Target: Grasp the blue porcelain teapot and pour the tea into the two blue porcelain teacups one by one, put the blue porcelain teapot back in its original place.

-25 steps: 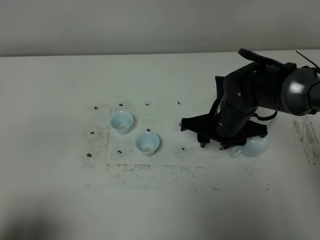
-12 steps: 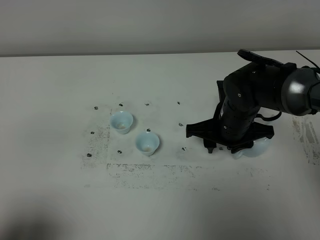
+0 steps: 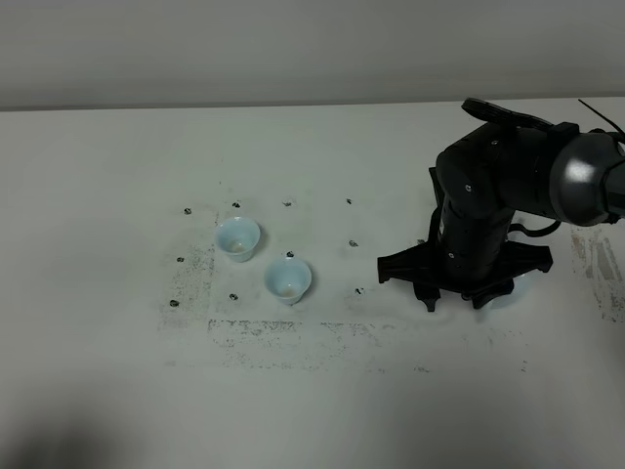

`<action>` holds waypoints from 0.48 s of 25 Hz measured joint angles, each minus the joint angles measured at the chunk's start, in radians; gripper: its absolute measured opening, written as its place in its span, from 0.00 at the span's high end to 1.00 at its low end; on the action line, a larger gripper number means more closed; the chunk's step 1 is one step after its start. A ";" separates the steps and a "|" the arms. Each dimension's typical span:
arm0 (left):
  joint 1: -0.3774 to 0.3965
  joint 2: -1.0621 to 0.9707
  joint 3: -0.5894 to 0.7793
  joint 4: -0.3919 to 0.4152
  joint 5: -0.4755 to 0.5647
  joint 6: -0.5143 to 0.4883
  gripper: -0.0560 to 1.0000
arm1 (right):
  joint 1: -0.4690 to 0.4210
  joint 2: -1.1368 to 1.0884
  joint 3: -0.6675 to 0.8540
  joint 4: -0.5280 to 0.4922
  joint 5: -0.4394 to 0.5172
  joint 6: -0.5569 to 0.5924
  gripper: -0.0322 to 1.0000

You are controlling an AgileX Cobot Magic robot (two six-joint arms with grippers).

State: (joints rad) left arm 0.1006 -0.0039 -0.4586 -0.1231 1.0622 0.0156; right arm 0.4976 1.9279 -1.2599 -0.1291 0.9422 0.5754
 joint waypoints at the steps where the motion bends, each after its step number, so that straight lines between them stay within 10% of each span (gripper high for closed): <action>1: 0.000 0.000 0.000 0.000 0.000 0.000 0.36 | 0.000 0.000 0.000 -0.007 0.013 0.000 0.53; 12: 0.000 0.000 0.000 0.000 0.000 0.000 0.36 | 0.000 0.000 0.000 -0.080 0.093 -0.001 0.53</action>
State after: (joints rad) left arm 0.1006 -0.0039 -0.4586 -0.1231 1.0622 0.0156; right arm 0.4976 1.9279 -1.2599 -0.2088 1.0351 0.5743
